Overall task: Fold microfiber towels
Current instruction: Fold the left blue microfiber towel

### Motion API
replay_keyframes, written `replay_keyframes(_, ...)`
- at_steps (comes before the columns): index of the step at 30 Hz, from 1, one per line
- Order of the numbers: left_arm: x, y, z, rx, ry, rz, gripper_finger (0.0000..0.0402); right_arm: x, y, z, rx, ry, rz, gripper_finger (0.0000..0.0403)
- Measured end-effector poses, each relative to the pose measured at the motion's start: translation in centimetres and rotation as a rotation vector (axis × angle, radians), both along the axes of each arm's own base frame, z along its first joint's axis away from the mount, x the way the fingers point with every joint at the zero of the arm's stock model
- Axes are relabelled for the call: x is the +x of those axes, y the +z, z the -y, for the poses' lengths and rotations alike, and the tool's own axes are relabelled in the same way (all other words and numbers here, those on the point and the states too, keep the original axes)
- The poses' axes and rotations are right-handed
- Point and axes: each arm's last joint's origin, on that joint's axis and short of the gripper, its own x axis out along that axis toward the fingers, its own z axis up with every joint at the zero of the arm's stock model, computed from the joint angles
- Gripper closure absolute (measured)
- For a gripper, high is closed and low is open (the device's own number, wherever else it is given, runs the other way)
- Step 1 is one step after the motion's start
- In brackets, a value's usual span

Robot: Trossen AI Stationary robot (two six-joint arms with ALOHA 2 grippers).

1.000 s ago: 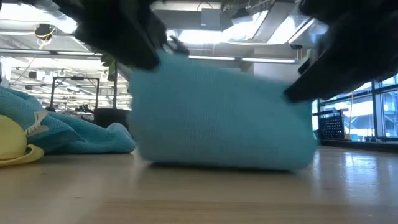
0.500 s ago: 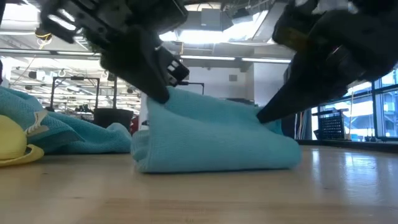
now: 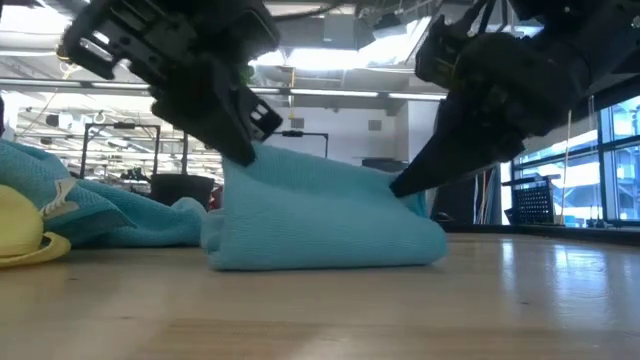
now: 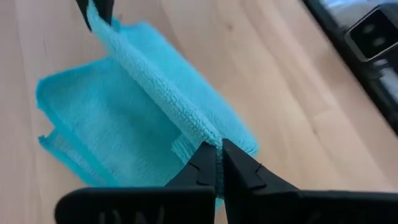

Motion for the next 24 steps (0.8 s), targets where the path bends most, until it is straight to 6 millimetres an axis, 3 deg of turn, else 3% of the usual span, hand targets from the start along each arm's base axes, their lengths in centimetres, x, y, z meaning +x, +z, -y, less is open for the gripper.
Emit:
replay_keyframes(5,-2.0,-0.4,-0.5,-0.061,0.028,0.095,0.0401,-0.4,0.4,-1.7,0.047,0.042,0.056,0.0401)
replay_keyframes(12,-3.0,-0.4,1.5,-0.064,-0.026,0.15,0.0401,0.0,1.8,-3.5,0.057,0.097,0.109,0.0401)
replay_keyframes(15,-3.0,-0.7,0.7,-0.039,-0.001,0.123,0.0401,0.7,1.9,-2.3,0.036,0.07,0.098,0.0401)
replay_keyframes(21,-4.1,-3.6,-4.2,0.003,0.253,0.036,0.0401,2.0,0.1,2.7,0.07,-0.088,-0.005,0.0401)
replay_keyframes(24,-4.7,-4.3,-5.3,-0.026,0.269,0.042,0.0401,2.4,-0.7,4.3,0.085,-0.115,-0.01,0.0401)
